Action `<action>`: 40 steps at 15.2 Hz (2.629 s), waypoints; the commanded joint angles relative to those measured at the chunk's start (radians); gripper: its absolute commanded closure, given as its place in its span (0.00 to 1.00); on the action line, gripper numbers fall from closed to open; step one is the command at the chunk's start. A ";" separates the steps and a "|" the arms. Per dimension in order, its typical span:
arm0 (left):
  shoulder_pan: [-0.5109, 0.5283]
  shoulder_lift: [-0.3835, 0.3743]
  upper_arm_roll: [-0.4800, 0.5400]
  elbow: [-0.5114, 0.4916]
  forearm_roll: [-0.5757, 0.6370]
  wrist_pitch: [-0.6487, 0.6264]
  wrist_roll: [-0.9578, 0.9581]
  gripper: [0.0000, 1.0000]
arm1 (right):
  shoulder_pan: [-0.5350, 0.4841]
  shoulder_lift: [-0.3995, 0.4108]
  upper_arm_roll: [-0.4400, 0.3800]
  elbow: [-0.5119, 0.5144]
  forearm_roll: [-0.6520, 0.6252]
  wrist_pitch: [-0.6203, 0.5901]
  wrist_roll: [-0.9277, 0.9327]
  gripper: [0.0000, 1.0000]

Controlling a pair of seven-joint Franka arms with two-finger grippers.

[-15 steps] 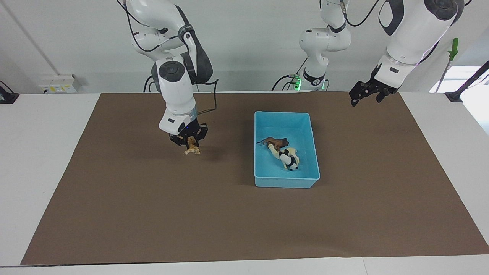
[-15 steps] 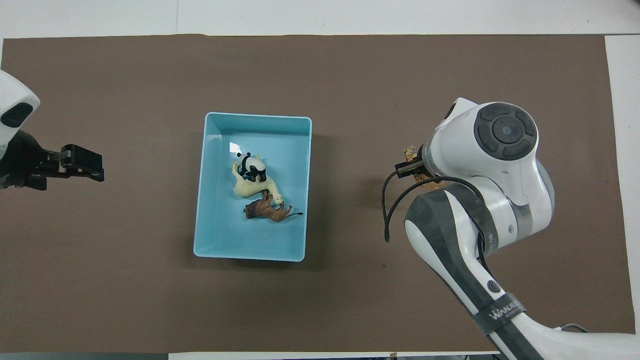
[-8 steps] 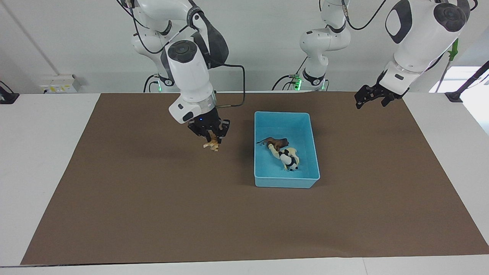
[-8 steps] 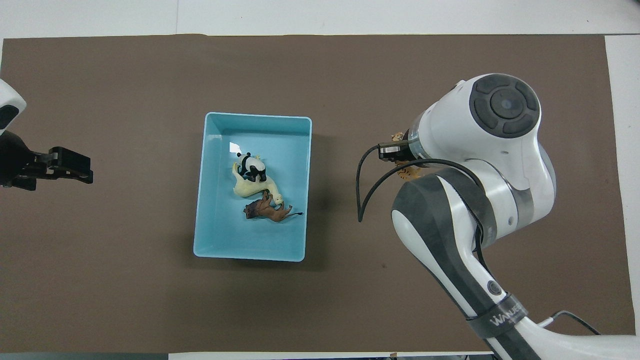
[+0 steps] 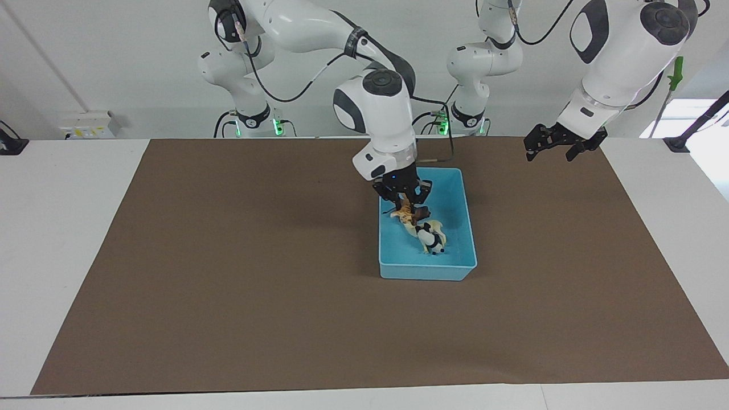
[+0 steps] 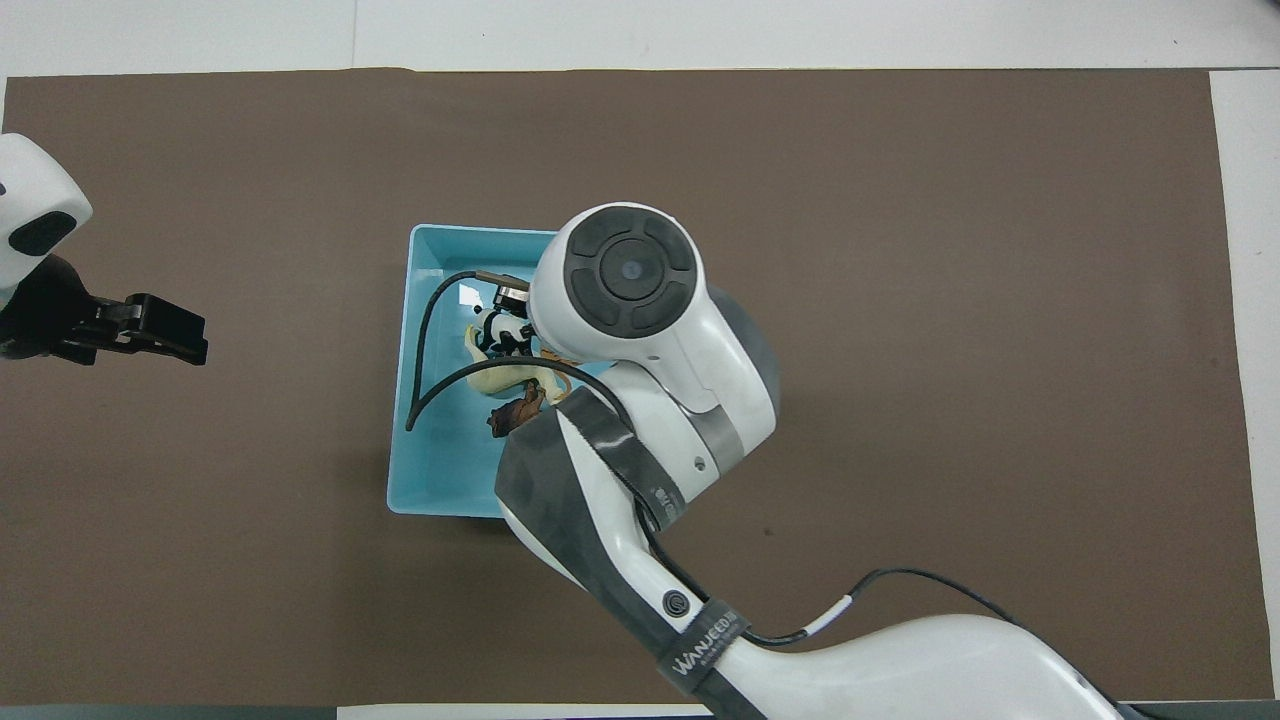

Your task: Put all toys into storage box

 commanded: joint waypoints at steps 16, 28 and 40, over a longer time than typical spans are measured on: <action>-0.107 0.017 0.062 0.056 0.029 -0.014 0.018 0.00 | -0.515 -0.357 -0.009 0.026 -0.123 -0.633 -0.779 0.00; -0.124 0.013 0.059 0.043 0.032 0.026 0.013 0.00 | -0.694 -0.648 -0.012 -0.462 -0.056 -0.455 -0.966 0.00; -0.121 0.013 0.064 0.042 0.032 0.035 0.012 0.00 | -0.720 -0.550 -0.015 -0.294 -0.075 -0.586 -0.988 0.00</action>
